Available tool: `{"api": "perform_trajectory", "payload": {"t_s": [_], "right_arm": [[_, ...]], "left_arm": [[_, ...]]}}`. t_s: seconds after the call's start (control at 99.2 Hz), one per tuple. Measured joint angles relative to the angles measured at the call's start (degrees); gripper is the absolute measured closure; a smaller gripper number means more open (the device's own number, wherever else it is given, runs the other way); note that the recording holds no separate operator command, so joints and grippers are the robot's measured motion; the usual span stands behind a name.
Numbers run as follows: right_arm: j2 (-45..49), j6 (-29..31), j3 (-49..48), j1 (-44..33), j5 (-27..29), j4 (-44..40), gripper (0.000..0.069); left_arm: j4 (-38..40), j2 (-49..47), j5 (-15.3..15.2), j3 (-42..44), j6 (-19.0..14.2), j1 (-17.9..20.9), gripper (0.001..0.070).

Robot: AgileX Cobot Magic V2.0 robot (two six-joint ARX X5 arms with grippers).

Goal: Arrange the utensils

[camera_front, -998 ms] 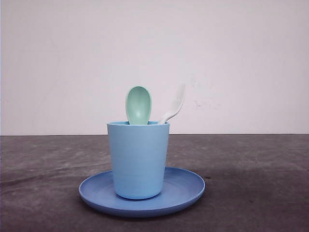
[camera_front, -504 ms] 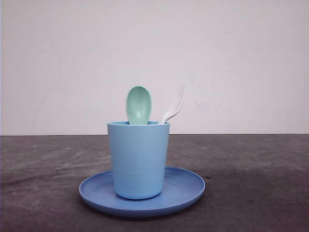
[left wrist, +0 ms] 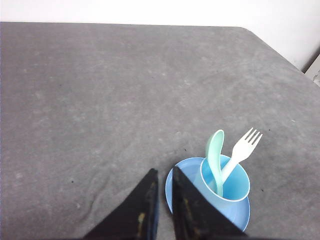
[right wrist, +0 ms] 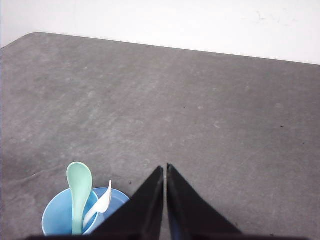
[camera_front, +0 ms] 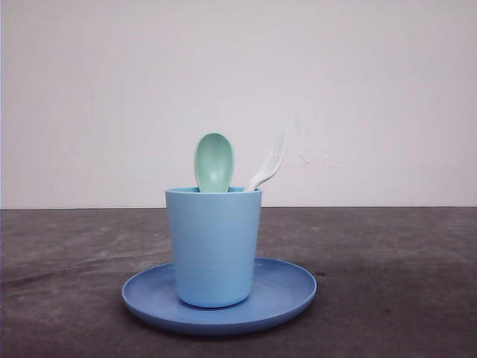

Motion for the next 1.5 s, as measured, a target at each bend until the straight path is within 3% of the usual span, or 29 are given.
{"api": "perform_trajectory", "payload": {"t_s": [0.534,0.665,0.806,0.917,1.079,1.22,1.502], "right_arm": [[0.0,0.0,0.0,0.0,0.0,0.02,0.0681],[0.0,0.0,0.0,0.0,0.0,0.02,0.0681],[0.0,0.0,0.0,0.0,0.0,0.02,0.0681],[0.0,0.0,-0.02,0.0,0.0,0.02,0.0681],[0.0,0.0,-0.02,0.0,0.0,0.04,0.0681],[0.0,0.0,0.0,0.0,0.0,0.07,0.0681],[0.0,0.0,-0.02,0.0,0.0,0.07,0.0681]], "left_arm": [[-0.07,0.0,-0.02,0.0,0.17,0.0,0.0685],[0.5,-0.17,-0.63,0.0,3.69,0.68,0.0685],[7.72,-0.61,-0.96,-1.7,10.95,5.7,0.0685],[14.56,-1.68,-1.09,-6.19,13.9,11.61,0.0685],[22.93,-5.95,-0.83,-16.92,15.15,20.13,0.0685],[26.38,-11.5,-0.74,-27.04,15.21,25.05,0.0685],[30.67,-22.45,-0.59,-41.62,15.17,29.62,0.0685]]}}
